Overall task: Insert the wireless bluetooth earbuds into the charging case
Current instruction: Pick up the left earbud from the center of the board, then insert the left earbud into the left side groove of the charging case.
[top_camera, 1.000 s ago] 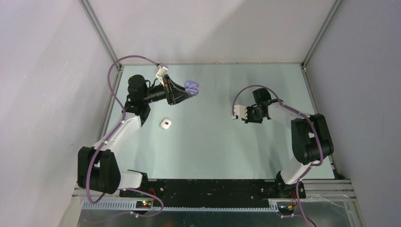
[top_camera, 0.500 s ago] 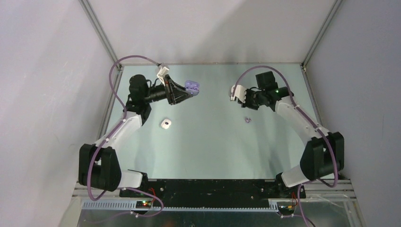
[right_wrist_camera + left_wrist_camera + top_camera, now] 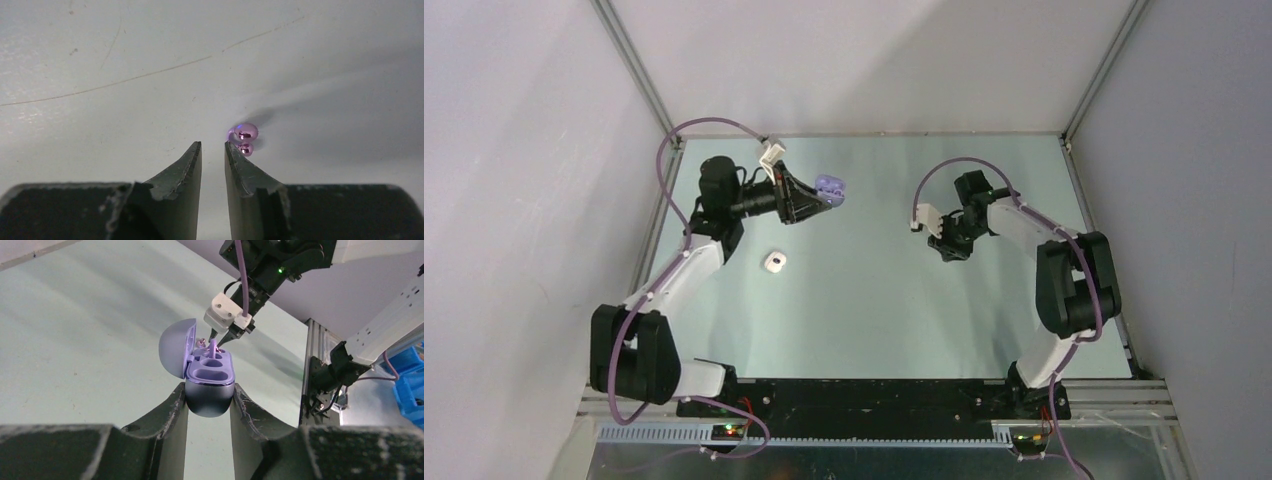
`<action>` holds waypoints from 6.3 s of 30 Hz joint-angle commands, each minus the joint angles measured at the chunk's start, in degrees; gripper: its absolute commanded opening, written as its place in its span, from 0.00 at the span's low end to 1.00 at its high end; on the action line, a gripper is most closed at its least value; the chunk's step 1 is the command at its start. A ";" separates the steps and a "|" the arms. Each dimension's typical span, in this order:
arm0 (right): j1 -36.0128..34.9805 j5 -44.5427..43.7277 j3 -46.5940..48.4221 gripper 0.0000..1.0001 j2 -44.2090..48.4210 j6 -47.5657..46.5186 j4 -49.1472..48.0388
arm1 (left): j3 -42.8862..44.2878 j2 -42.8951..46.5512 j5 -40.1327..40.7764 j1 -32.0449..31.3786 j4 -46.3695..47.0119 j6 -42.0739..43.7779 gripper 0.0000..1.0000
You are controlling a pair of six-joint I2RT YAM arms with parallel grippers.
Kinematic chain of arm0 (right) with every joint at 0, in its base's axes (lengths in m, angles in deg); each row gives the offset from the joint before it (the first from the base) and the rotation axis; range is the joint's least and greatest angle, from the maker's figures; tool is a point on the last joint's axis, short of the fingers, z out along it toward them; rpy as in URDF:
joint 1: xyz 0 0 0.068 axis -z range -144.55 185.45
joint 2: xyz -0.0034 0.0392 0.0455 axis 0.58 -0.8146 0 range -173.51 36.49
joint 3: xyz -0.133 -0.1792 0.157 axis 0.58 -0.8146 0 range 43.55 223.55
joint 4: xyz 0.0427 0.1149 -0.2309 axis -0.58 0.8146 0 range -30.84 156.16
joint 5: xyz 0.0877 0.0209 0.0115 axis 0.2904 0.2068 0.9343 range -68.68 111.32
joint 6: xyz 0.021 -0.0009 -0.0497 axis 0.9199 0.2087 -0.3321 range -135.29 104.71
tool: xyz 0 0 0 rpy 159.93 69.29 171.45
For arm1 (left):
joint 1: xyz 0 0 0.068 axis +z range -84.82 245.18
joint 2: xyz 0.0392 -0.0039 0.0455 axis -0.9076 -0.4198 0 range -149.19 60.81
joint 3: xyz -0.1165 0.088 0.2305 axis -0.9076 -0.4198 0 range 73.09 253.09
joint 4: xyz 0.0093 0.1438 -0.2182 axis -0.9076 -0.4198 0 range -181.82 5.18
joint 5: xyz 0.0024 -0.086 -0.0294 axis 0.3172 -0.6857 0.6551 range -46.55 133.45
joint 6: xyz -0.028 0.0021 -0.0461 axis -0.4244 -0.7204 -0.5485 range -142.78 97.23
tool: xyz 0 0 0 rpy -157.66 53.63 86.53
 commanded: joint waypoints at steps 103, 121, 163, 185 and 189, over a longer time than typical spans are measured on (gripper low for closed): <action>-20.10 19.93 30.50 0.00 7.25 36.77 -8.72 | 14.05 2.69 -7.25 -6.40 -23.64 40.44 0.00; -20.60 18.48 30.42 0.00 5.55 38.64 -13.54 | 16.81 1.56 -6.25 -7.38 -30.53 46.62 0.00; -19.75 19.36 22.26 0.00 10.71 33.75 -16.12 | 16.26 0.18 -5.03 -7.58 -24.78 38.88 0.00; -21.49 15.17 23.32 0.01 9.97 33.81 -16.95 | 19.38 -0.72 -1.50 -8.54 -35.84 49.24 0.00; -21.54 15.49 23.56 0.02 9.77 34.46 -17.65 | 19.72 -0.91 -1.20 -8.58 -37.09 50.30 0.00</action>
